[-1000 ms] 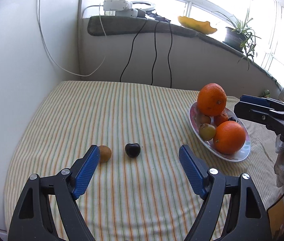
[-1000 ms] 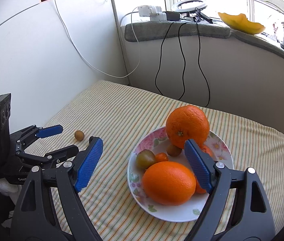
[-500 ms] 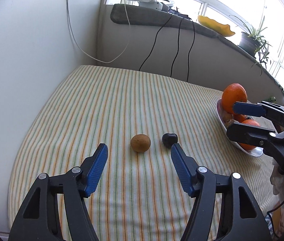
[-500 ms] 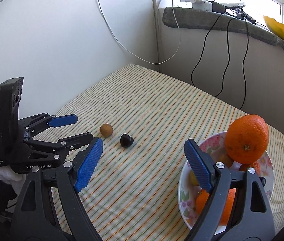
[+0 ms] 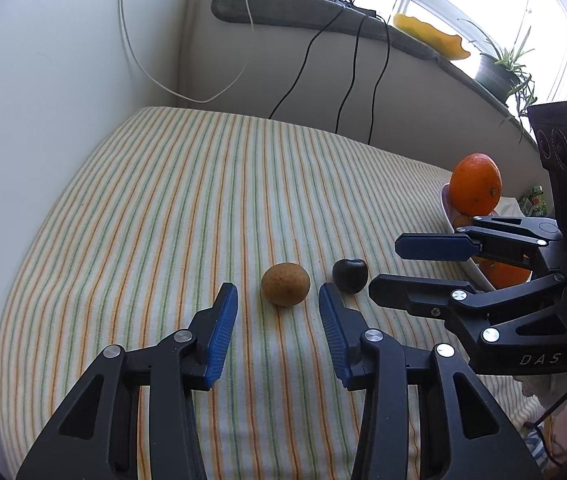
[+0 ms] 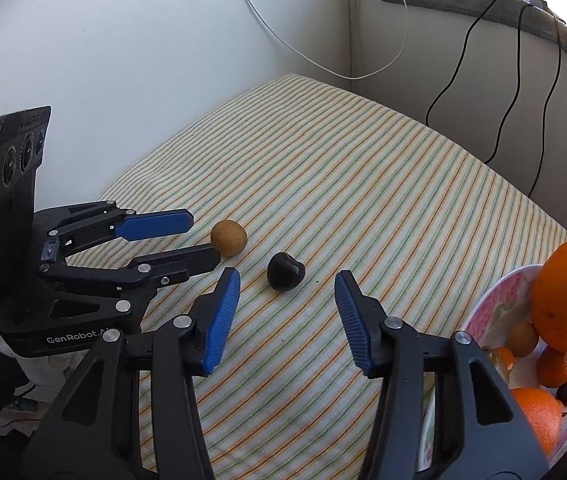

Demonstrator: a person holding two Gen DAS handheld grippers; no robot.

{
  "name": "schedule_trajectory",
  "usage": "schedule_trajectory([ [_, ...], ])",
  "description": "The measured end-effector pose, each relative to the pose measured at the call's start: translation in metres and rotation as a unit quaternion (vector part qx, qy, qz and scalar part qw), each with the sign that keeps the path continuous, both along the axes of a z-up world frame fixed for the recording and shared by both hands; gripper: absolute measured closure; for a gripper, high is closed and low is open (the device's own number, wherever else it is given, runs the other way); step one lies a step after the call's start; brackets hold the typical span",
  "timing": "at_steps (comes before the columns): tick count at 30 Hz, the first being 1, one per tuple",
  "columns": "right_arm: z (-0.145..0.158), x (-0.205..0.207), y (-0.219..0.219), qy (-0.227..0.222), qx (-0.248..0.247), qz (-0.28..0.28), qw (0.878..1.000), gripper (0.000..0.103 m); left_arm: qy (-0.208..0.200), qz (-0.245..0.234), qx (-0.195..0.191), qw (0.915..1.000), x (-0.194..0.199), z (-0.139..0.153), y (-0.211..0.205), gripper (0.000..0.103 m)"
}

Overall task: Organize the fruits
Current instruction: 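Move both grippers to the last brown kiwi and dark plum on the cloth, then grasp the brown kiwi with the left gripper while the right gripper grasps the dark plum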

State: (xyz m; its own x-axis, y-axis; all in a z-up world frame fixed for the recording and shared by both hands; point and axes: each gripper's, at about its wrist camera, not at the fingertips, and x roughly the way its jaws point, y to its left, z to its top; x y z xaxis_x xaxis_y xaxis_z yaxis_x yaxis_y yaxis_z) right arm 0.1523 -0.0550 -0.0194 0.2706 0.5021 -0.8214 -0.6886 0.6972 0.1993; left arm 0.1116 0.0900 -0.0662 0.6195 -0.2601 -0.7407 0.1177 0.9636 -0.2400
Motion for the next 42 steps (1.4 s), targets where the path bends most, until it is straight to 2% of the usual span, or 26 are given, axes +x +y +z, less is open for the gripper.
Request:
schedule_trajectory([
  [7,-0.016,0.008,0.013,0.010,-0.022,0.001,1.000,0.060,0.007,-0.009,0.003,0.9999,0.009,-0.004,0.000,0.067],
  [13,-0.025,0.015,0.017,0.019,-0.027,0.002,0.999,0.062,0.009,-0.013,0.005,0.9999,0.012,-0.006,-0.001,0.071],
  [22,-0.029,0.018,0.024,0.033,-0.014,0.009,0.999,0.071,0.010,-0.019,0.003,0.9998,0.012,-0.007,-0.003,0.077],
  [27,-0.035,0.019,0.031,0.039,-0.010,0.016,0.999,0.075,0.011,-0.019,-0.001,0.9998,0.012,-0.007,-0.002,0.077],
  [29,-0.035,0.019,0.033,0.039,-0.007,0.018,0.999,0.079,0.010,-0.018,0.002,0.9998,0.012,-0.007,-0.004,0.078],
  [42,-0.017,0.004,0.015,0.020,0.013,0.012,1.000,0.079,-0.008,-0.010,0.002,0.9999,0.001,0.007,-0.005,0.078],
])
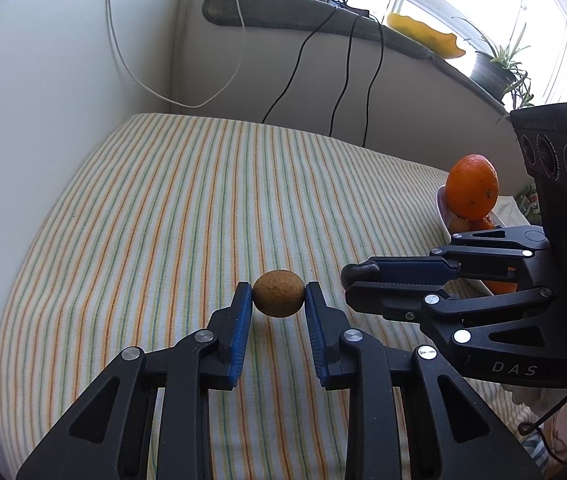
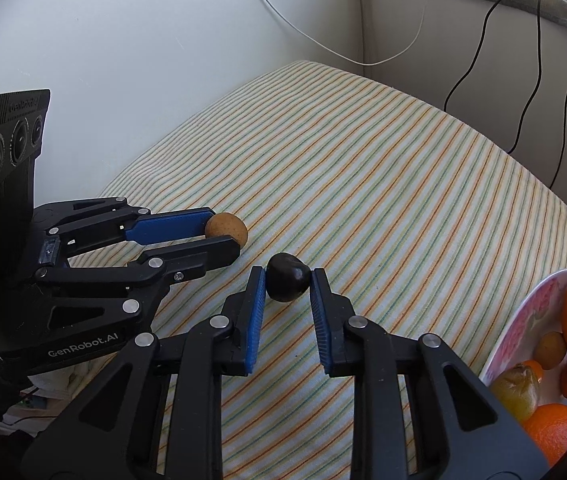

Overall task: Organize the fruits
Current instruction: 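Grasp the brown kiwi with the left gripper while the right gripper grasps the dark plum, then lift and carry the kiwi and plum over the white plate with both grippers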

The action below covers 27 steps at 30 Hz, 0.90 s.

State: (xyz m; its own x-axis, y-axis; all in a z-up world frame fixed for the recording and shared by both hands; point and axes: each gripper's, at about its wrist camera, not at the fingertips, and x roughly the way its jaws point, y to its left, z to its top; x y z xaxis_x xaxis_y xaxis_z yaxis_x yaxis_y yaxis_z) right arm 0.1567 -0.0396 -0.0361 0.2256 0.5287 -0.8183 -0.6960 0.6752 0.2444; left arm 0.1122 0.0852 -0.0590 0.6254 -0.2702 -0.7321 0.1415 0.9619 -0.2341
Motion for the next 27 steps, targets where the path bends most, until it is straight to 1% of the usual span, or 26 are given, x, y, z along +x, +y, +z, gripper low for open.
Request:
schedule_trajectory([
  [9,0.024,-0.016,-0.033,-0.021,0.020,-0.017,0.999,0.079,-0.027,-0.014,0.002,0.9995,-0.015,0.024,-0.018,0.078],
  [18,0.050,-0.030,-0.093,-0.046,0.045,-0.061,0.996,0.079,-0.051,-0.044,0.002,0.9977,-0.018,0.046,-0.050,0.078],
  [27,0.069,-0.046,-0.153,-0.071,0.053,-0.114,0.990,0.079,-0.058,-0.075,-0.004,0.9955,-0.017,0.052,-0.088,0.078],
])
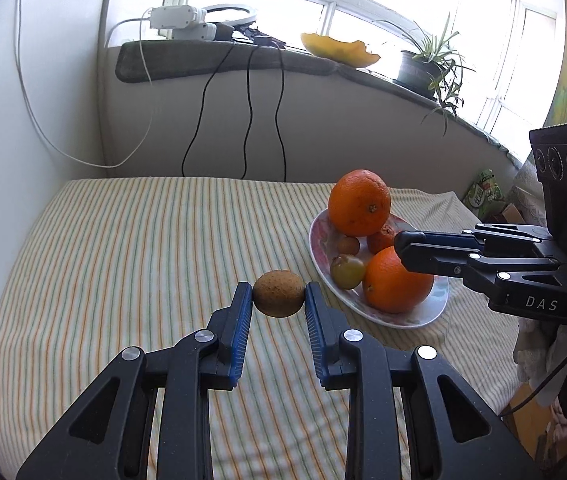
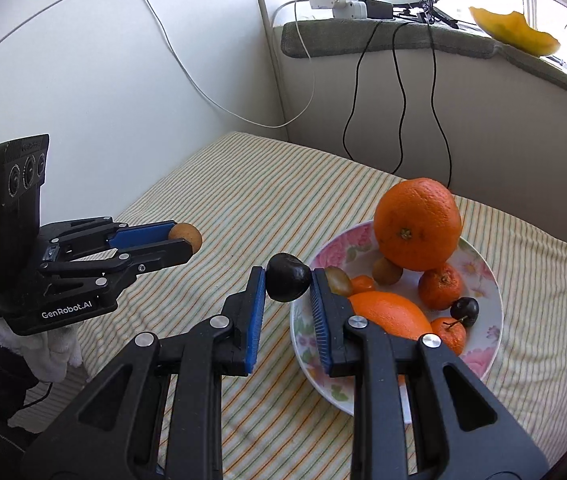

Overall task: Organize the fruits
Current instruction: 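Lift and carry the kiwi and plum over the white plate with both grippers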

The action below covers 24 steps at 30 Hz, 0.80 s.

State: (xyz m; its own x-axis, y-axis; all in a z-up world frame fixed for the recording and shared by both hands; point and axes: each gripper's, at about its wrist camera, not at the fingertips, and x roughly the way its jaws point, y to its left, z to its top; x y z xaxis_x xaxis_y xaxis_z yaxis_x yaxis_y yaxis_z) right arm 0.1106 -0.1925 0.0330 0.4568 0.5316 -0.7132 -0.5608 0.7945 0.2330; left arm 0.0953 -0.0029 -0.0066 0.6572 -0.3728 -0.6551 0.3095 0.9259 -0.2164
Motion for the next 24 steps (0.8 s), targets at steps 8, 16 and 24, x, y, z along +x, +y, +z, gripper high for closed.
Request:
schedule_trajectory([
  [8,0.000,-0.008,-0.052,-0.001,0.002,-0.048,0.999,0.079,-0.003,-0.024,-0.003,0.9997,0.000,0.004,-0.029,0.078],
  [16,-0.003,-0.005,-0.085,0.002,0.000,-0.079,0.997,0.079,0.001,-0.038,-0.008,0.9993,0.010,0.002,-0.052,0.078],
  [24,-0.012,0.001,-0.098,0.010,0.003,-0.090,0.996,0.079,0.003,-0.051,-0.005,0.9987,0.018,0.001,-0.074,0.078],
])
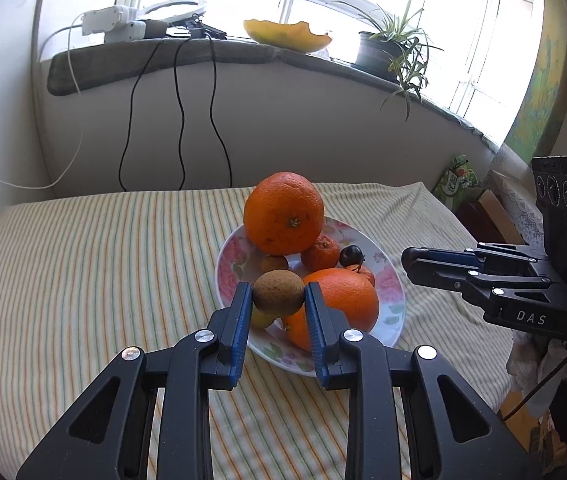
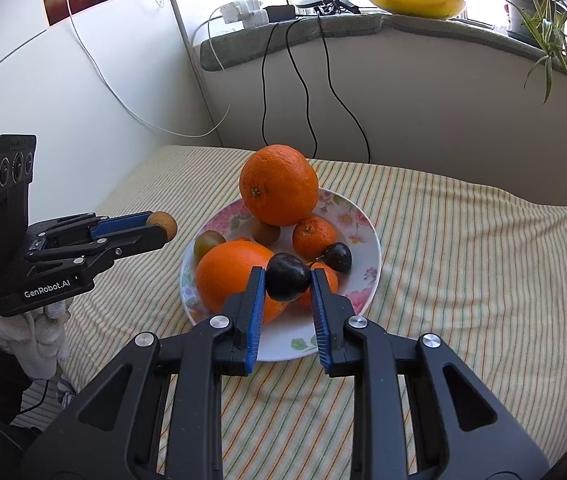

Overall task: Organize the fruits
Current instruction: 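Lift and carry the kiwi and plum over the white plate with both grippers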

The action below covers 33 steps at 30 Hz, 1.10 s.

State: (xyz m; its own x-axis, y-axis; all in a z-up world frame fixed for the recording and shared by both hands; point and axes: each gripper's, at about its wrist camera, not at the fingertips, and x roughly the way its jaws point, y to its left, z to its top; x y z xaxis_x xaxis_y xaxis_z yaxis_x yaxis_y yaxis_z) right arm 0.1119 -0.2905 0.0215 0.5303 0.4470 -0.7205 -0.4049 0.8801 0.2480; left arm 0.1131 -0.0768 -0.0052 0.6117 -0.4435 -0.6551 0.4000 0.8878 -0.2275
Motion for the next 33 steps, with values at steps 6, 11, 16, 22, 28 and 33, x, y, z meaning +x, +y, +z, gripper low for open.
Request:
schedule_trajectory([
  [6,-0.003,0.000,-0.002,0.002,0.000,-0.002,1.000,0.079,-0.001,-0.004,0.003,1.0000,0.005,0.001,-0.012,0.078],
  [11,-0.005,0.001,-0.002,0.005,0.003,-0.002,1.000,0.079,-0.001,-0.007,0.006,1.0000,0.011,0.001,-0.019,0.078],
  [16,-0.008,0.002,-0.003,0.010,0.004,-0.001,1.000,0.079,0.002,-0.011,0.008,0.9999,0.017,0.000,-0.026,0.078],
  [22,-0.012,0.004,-0.005,0.014,0.007,-0.004,1.000,0.079,0.006,-0.016,0.013,0.9998,0.023,-0.004,-0.033,0.078],
  [28,-0.016,0.004,-0.003,0.018,0.007,-0.002,1.000,0.079,0.007,-0.019,0.018,0.9996,0.027,-0.003,-0.036,0.078],
  [33,-0.016,0.004,-0.001,0.018,0.009,0.004,1.000,0.079,0.009,-0.020,0.022,0.9995,0.028,-0.004,-0.038,0.078],
])
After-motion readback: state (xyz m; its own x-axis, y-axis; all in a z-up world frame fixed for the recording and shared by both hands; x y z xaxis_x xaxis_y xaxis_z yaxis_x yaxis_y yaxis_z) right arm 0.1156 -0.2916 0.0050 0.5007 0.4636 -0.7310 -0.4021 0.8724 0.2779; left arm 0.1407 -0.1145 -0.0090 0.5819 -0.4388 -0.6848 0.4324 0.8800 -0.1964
